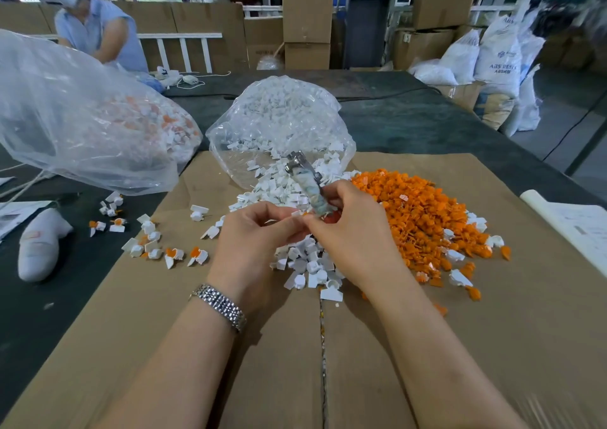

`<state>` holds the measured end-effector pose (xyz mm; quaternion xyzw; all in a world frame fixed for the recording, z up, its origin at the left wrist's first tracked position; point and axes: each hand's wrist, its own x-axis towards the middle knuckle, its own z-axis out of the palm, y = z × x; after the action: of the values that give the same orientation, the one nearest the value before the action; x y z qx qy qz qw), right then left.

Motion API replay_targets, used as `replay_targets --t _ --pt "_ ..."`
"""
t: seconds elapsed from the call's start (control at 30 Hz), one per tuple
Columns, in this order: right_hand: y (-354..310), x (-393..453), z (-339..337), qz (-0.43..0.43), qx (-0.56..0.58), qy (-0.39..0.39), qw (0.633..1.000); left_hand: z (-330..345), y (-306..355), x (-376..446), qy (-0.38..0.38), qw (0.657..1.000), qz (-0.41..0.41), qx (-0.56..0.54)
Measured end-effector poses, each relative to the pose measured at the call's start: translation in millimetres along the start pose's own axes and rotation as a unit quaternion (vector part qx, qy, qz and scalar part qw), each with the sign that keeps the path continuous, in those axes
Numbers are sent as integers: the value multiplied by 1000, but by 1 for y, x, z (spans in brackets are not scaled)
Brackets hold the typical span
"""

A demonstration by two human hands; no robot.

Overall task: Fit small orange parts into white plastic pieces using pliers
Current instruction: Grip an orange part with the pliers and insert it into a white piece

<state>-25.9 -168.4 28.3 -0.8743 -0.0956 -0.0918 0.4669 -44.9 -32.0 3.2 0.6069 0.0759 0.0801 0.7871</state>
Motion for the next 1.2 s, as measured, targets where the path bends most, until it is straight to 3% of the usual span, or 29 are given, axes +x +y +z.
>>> replay_targets --t 0.1,0.2,0.3,0.4,0.9,1.2 --pt "-3 -3 -9 32 44 -28 998 -6 5 3 -11 992 -58 -111" --pt "-4 -6 -31 100 76 -134 983 -16 13 11 -26 992 -44 -119" --pt "-5 -9 -43 170 152 -246 942 -23 18 14 -54 989 -31 -133" --pt "-6 -11 -44 175 140 -288 931 -26 19 15 -71 988 -34 -132" --pt "-20 -18 -39 81 -78 -291 950 -23 20 15 -52 992 -41 -109" --pt "-19 -20 -24 65 -108 -257 958 -25 14 20 -17 997 -47 -59"
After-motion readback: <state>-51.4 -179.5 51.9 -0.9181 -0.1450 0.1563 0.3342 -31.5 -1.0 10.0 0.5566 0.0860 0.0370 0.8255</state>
